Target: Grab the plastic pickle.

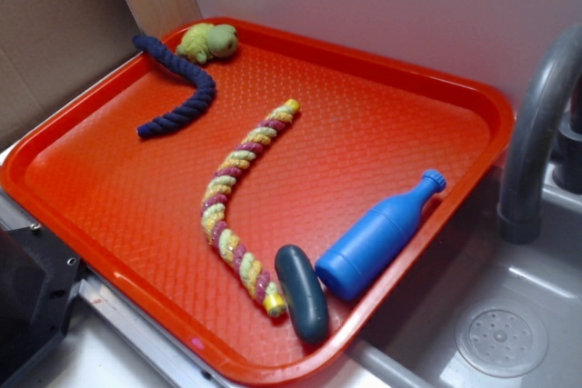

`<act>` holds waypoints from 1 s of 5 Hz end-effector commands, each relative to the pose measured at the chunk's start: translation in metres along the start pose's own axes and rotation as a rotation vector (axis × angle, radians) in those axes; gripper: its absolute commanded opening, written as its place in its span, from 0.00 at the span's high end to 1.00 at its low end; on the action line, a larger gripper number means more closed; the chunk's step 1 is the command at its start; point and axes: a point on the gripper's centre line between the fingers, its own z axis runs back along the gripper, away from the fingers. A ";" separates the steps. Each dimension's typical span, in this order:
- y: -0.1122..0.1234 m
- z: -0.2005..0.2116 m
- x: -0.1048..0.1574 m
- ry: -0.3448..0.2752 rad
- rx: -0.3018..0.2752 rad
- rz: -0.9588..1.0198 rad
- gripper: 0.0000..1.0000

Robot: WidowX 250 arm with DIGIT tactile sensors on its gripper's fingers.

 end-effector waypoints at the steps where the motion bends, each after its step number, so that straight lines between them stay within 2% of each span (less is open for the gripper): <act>1: 0.000 0.000 0.000 0.000 0.000 0.000 0.00; 2: -0.038 -0.045 0.014 -0.138 -0.021 0.144 0.00; 3: -0.068 -0.080 0.017 -0.173 -0.138 0.186 0.00; 5: -0.107 -0.131 0.022 -0.049 -0.175 0.036 0.00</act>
